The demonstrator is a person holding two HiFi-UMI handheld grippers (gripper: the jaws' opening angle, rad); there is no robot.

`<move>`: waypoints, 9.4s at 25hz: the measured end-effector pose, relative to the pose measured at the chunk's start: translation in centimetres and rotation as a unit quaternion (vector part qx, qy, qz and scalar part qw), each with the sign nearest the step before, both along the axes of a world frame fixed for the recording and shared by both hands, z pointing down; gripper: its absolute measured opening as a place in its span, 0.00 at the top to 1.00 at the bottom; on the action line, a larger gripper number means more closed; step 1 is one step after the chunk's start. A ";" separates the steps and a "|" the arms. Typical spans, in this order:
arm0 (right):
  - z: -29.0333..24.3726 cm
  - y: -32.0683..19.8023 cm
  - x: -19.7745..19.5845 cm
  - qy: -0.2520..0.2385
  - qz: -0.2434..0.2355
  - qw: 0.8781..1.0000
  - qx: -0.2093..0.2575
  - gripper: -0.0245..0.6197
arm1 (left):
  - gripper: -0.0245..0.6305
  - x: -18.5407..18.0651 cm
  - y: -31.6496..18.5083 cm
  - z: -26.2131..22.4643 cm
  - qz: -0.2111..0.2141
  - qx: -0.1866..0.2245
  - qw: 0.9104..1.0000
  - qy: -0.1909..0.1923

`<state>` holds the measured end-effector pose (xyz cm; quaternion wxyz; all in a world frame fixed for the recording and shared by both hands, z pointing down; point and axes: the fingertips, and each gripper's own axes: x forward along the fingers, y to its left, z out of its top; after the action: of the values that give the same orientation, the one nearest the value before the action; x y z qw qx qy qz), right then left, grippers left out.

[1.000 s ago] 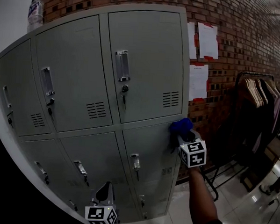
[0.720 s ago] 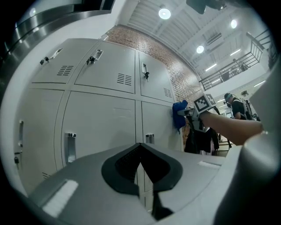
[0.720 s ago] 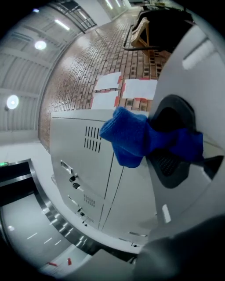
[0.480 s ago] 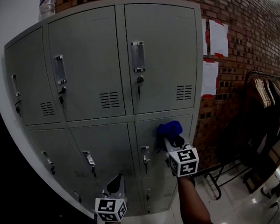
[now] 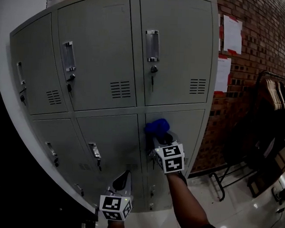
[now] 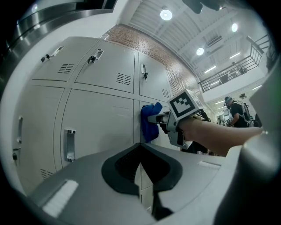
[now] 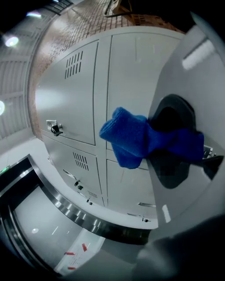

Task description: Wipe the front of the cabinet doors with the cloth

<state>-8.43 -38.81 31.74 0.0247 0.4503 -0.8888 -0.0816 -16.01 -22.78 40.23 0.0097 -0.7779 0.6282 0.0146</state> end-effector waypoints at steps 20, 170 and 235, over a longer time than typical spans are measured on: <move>1.4 -5.6 20.7 -0.006 0.170 0.985 -0.018 0.80 | 0.94 0.3 -1.1 0.7 0.003 -0.009 1.000 0.005; 24.2 -4.4 19.7 0.012 0.182 0.975 -0.127 0.79 | 0.94 -0.6 -0.7 4.9 -0.002 -0.051 0.998 0.044; 14.1 10.6 5.1 -0.021 -0.027 0.998 -0.061 0.80 | 0.94 -1.6 -0.5 3.9 -0.015 -0.046 0.999 0.019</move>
<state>-3.29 -28.18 45.86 0.0316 0.4254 -0.9043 -0.0181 -17.59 -23.25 44.08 -0.0377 -0.7678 0.6395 0.0006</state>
